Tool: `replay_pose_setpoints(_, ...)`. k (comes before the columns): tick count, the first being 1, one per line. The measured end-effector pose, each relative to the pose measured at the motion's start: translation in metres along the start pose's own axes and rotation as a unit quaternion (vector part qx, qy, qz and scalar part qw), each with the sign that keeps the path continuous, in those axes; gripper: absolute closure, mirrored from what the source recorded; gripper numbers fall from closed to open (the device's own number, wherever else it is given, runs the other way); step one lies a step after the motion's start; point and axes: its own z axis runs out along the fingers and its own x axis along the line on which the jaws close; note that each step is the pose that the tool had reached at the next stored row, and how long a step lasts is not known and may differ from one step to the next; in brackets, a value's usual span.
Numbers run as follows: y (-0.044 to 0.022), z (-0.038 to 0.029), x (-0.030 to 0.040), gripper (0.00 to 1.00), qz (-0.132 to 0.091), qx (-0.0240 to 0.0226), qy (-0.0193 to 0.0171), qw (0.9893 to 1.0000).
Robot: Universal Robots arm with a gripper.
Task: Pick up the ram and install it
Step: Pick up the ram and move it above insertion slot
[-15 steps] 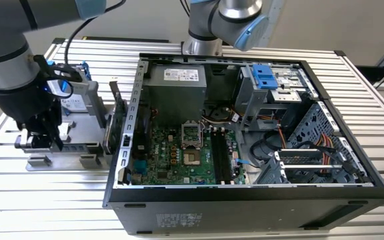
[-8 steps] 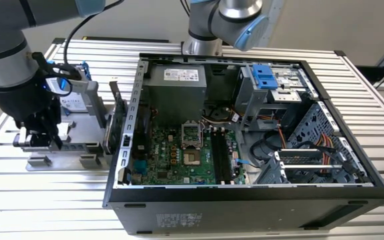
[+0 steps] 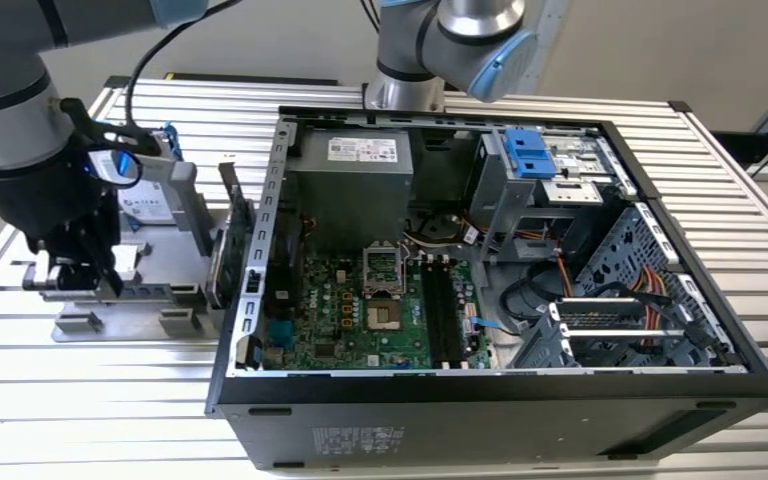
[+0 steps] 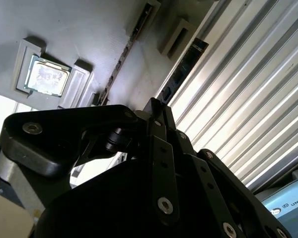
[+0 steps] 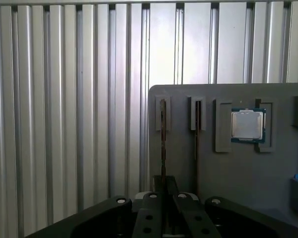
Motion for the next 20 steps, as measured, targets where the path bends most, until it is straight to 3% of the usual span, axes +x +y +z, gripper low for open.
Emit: replay_pose_setpoints(20, 0.0004, -0.0141, 0.0009, 1.00, 0.000, 0.0000, 0.0000, 1.0000)
